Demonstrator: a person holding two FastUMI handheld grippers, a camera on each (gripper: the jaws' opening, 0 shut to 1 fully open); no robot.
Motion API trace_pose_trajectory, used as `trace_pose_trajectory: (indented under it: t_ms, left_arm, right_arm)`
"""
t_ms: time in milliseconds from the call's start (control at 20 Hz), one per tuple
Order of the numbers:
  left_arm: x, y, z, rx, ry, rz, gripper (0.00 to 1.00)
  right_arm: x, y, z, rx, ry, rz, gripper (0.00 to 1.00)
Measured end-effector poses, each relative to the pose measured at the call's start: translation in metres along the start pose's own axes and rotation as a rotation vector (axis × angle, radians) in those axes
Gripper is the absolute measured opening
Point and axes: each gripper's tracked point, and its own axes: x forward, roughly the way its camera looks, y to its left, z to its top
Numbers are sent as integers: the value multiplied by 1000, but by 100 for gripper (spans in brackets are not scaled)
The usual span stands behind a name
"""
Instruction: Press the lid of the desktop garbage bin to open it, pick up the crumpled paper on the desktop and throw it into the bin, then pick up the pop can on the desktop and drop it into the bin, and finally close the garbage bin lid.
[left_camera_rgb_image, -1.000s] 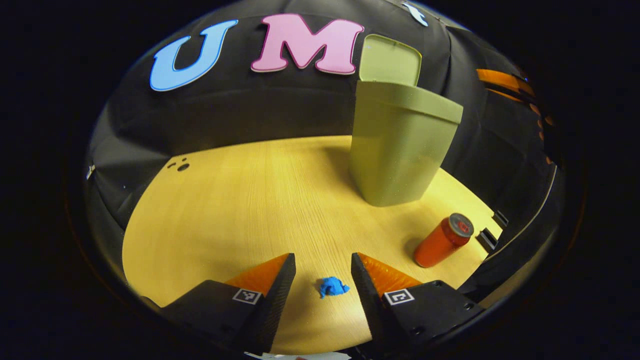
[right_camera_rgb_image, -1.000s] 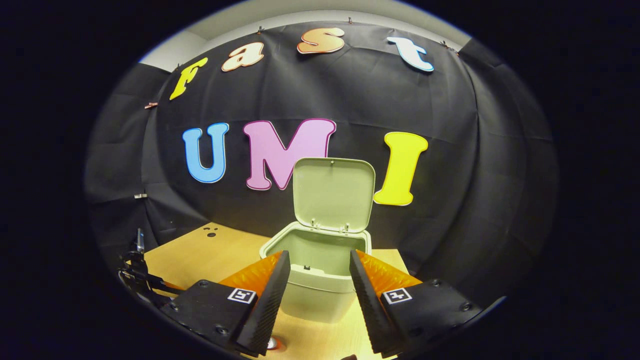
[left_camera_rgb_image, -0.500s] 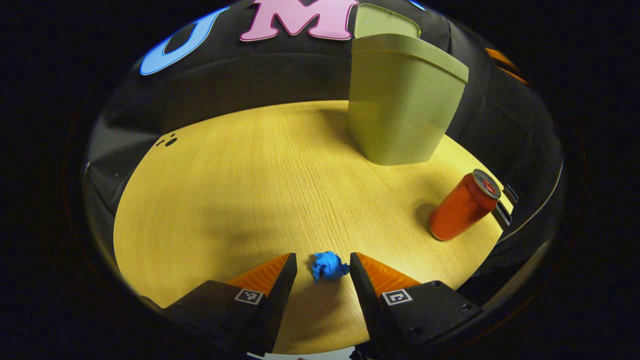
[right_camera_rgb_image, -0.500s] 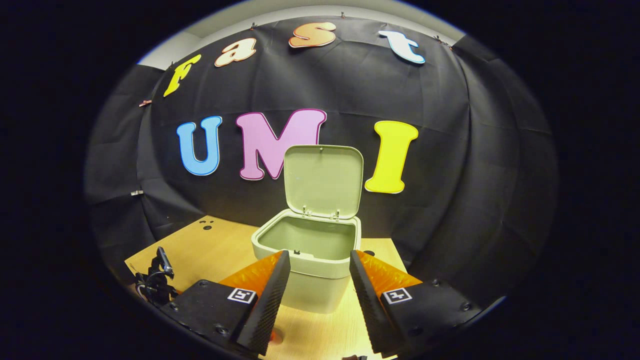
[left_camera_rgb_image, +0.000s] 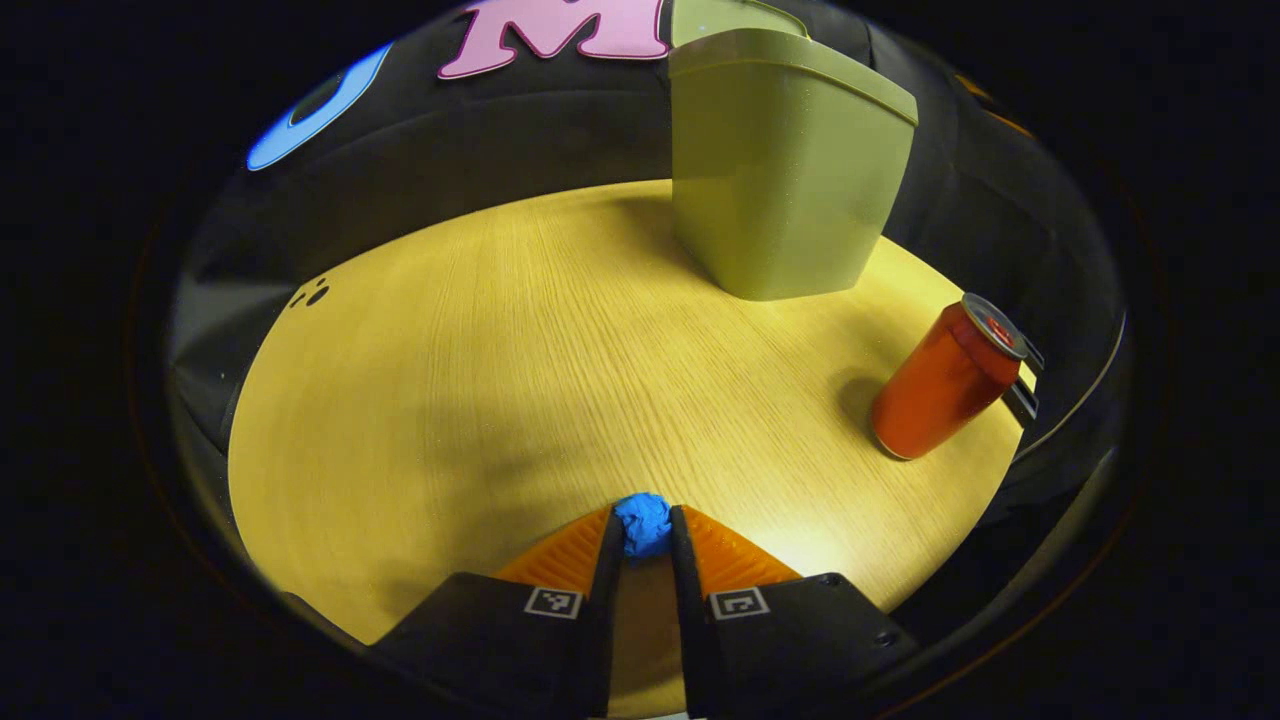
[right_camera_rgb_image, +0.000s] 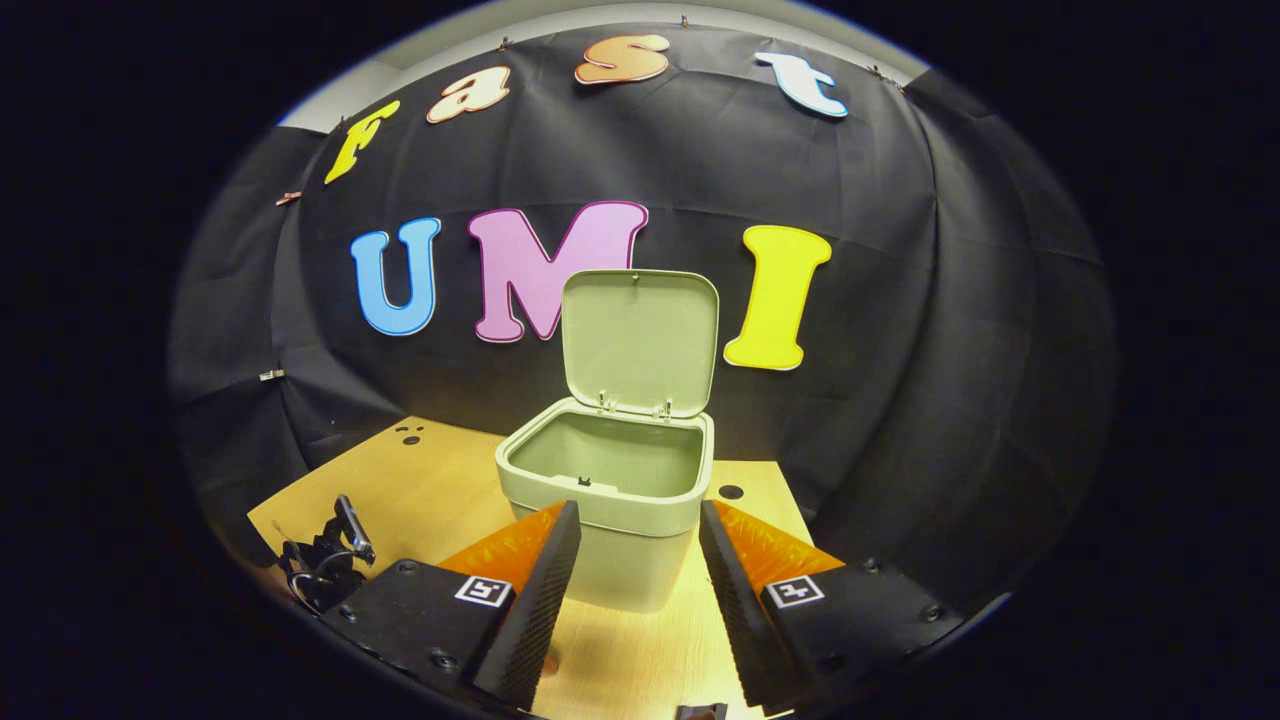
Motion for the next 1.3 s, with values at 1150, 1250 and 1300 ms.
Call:
trace_pose_trajectory:
  t_ms: [1150,1250,1300]
  left_arm:
    - [-138,2,290,-134,-622,-132,32]
    - [-146,-6,322,-138,-667,-161,32]
    - [-148,-11,335,-137,-681,-175,31]
  right_arm:
    - [10,21,-41,-29,76,36,77]
    - [7,22,-46,-21,83,35,77]
    - [7,20,-49,-25,90,26,77]
